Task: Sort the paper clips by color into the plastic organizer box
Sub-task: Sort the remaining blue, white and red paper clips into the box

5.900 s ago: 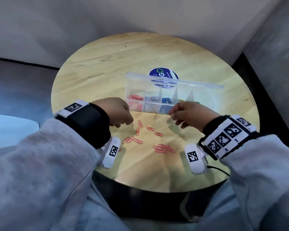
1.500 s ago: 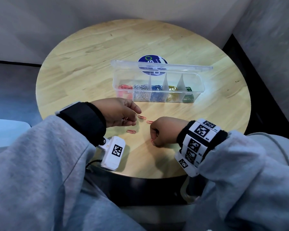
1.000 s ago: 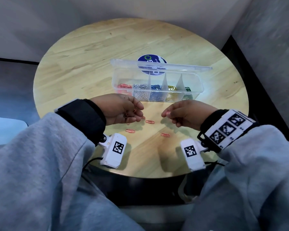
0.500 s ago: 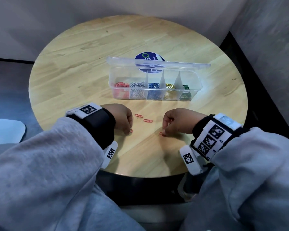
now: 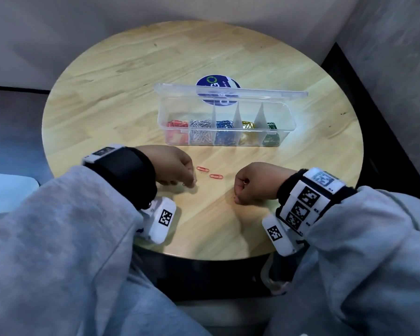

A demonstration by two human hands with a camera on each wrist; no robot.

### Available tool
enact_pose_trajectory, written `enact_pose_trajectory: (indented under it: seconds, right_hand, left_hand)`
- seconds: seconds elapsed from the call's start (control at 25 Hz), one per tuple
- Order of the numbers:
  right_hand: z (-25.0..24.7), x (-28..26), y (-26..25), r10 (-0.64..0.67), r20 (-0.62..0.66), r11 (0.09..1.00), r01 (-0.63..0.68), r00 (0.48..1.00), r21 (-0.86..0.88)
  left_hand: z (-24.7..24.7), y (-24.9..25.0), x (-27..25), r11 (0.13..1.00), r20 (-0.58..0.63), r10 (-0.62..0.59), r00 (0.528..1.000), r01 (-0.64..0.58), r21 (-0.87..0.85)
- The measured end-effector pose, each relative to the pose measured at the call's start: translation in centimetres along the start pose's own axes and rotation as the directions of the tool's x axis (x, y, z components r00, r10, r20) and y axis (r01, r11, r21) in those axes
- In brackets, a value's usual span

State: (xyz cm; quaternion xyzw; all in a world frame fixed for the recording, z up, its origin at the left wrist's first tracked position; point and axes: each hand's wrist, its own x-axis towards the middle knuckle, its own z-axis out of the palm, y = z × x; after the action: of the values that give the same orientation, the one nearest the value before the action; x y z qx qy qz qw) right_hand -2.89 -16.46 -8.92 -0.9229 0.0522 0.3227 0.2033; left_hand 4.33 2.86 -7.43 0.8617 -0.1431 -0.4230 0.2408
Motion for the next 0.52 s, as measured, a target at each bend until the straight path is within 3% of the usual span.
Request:
enact_pose_trajectory:
  seconds: [0.12,0.16,0.28,0.4,0.52]
  right_hand:
    - [-1.0,-0.1,0.8,-0.053,0.048,0.952,0.036,0.997,0.303]
    - [-1.1,-0.1,0.9,-0.072,0.045,0.885,0.043,0.996,0.464]
    - [-1.4,0.1,1.3,-0.07,0.023,0.555,0.02,0.997,0.832]
    - [-1.7,0.1,1.6,-0.07,0.031,0.325,-0.006,0.997,0.946]
    - [-2.0,0.3,1.7,-0.056,0.046,0.213,-0.033,0.997,0.977]
  left_hand:
    - [-1.2,0.0,-1.0,0.888,-0.027,0.094,0.995,-0.096,-0.45]
    - [-1.5,0.0,-1.3,0.831,-0.045,0.114,0.992,-0.12,-0.544]
    - [-2.2,-0.1,-1.7,0.674,-0.11,0.143,0.984,-0.178,-0.717]
    - [-2.5,-0.4,-1.6,0.577,-0.136,0.092,0.986,-0.164,-0.8]
    - [-2.5,-0.4,-1.6,0.494,-0.088,0.097,0.991,-0.124,-0.86]
